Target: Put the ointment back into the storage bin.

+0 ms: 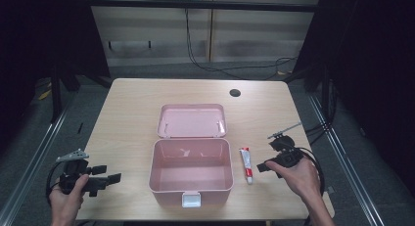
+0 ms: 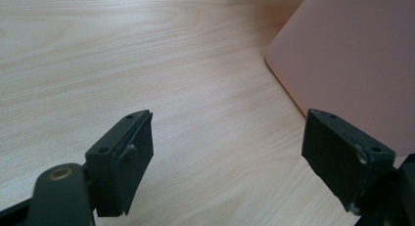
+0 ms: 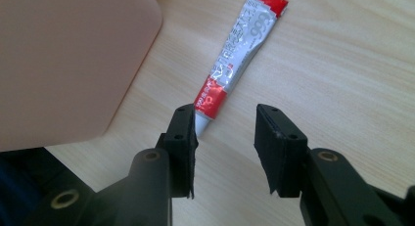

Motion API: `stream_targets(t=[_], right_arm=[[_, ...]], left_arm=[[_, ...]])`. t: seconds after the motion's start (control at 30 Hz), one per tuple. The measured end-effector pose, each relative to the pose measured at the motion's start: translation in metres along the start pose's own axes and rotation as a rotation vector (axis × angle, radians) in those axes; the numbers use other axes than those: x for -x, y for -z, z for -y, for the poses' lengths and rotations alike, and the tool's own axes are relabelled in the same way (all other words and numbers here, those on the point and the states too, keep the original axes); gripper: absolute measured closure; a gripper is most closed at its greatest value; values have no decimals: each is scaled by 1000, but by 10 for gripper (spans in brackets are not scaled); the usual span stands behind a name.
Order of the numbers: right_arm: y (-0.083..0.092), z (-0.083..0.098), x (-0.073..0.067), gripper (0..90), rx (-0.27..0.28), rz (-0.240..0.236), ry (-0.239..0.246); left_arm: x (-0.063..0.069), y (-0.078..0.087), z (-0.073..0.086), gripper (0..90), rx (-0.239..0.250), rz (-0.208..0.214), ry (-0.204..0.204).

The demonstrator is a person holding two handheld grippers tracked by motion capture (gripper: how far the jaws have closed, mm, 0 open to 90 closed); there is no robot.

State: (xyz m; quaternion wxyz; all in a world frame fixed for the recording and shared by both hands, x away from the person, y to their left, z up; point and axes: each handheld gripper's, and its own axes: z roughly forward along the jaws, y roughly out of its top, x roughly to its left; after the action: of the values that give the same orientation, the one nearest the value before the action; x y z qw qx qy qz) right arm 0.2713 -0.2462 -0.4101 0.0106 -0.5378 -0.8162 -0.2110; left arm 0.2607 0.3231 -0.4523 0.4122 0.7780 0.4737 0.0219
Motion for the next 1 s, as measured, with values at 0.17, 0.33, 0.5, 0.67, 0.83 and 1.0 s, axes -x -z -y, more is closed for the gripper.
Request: stream_targets(t=[0.17,0.33,0.5,0.67,0.83,1.0], right_arm=[[-7,-9,-3,623,-68,7,-6],[-13,-18,-7,652,-103,33,-16],[-21,-26,-7,667,-155,39,-21],[-30,-31,-9,672,-186,45,-38],[-37,-37,-9,673,-221,30,-56],[-44,-40,-9,673,-252,42,-58]], left_arm=[[1,0,0,193,-3,4,-7],[1,0,0,192,-7,6,-6],[1,-1,0,192,-14,8,-8],[2,-1,0,192,-13,7,-9],[2,-1,0,192,-14,7,-8],[1,-1,0,192,-14,7,-6]])
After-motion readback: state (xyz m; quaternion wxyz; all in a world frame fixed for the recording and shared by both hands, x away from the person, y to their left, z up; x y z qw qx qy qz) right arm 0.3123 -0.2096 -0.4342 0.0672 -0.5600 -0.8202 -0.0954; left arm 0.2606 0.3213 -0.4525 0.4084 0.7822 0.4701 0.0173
